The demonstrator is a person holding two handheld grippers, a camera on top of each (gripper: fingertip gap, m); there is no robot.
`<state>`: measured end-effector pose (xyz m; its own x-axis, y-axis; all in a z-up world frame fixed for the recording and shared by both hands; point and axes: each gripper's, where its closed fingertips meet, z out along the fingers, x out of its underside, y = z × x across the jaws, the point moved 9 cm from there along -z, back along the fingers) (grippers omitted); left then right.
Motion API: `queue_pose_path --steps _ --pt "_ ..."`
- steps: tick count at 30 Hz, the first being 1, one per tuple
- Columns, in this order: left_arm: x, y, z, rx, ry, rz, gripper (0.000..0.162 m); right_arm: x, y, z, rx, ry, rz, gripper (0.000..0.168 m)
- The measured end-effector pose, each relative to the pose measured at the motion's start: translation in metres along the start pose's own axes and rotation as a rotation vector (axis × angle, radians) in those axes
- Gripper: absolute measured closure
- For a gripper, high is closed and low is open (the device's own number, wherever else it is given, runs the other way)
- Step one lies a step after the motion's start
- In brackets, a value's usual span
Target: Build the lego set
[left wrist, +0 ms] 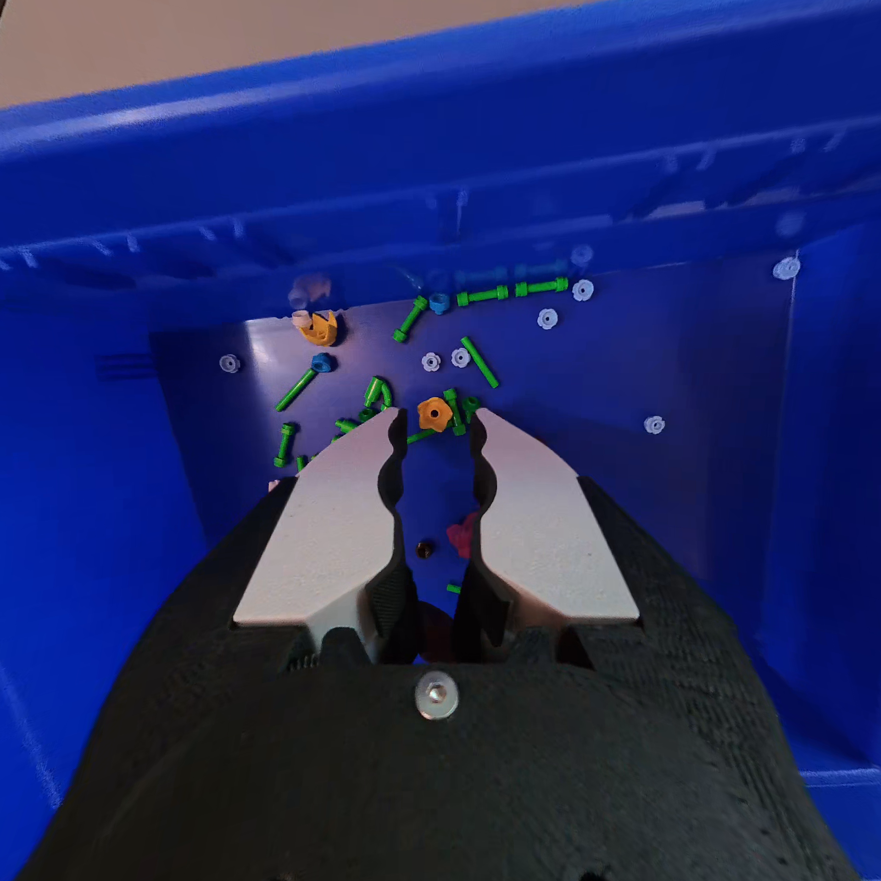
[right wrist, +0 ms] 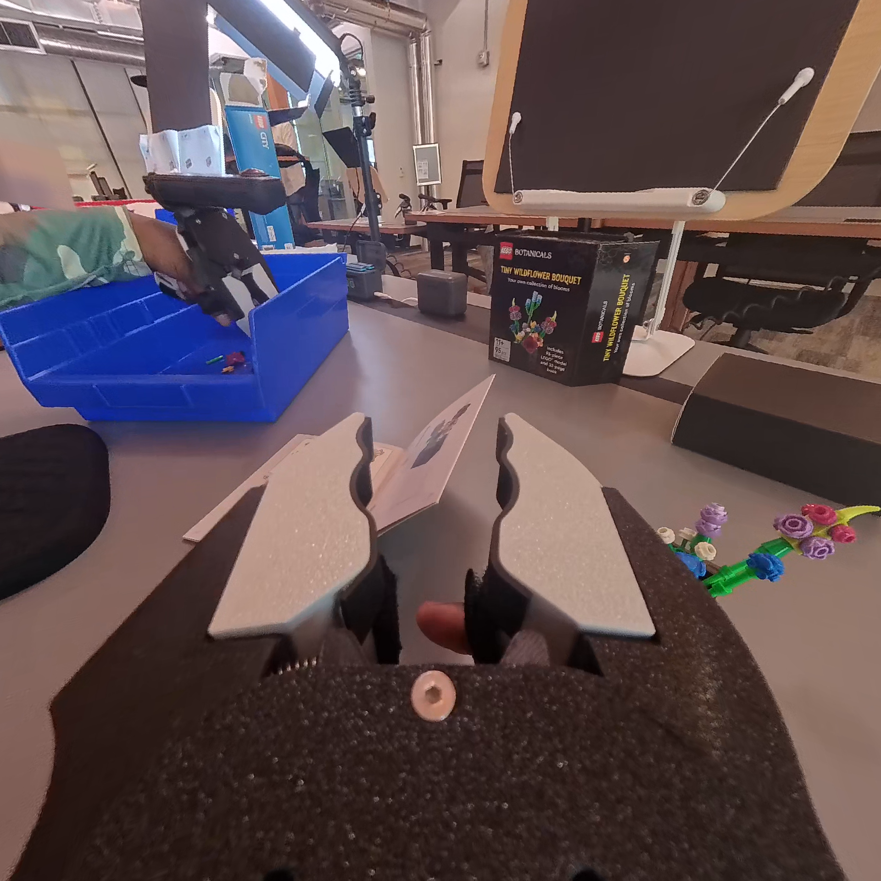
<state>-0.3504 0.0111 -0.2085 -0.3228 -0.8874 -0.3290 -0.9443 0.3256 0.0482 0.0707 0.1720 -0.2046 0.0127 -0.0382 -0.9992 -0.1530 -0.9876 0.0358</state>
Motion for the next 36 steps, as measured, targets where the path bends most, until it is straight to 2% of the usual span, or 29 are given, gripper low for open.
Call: queue_pose_path --steps 8,12,22,36 --pt "0.007 0.006 0.009 0.035 -0.023 -0.076 0.137 0.002 0.002 0.001 0.006 0.034 -0.042 0.118" --pt "0.008 0.005 0.01 0.047 -0.041 -0.064 0.148 0.002 0.001 0.001 0.007 0.032 -0.037 0.118" --pt "0.008 0.002 0.009 0.055 -0.083 -0.025 0.148 0.003 0.002 0.001 0.01 0.049 -0.045 0.118" --pt "0.006 -0.006 0.008 0.064 -0.122 0.159 0.148 0.006 0.001 0.002 0.013 0.074 -0.048 0.118"
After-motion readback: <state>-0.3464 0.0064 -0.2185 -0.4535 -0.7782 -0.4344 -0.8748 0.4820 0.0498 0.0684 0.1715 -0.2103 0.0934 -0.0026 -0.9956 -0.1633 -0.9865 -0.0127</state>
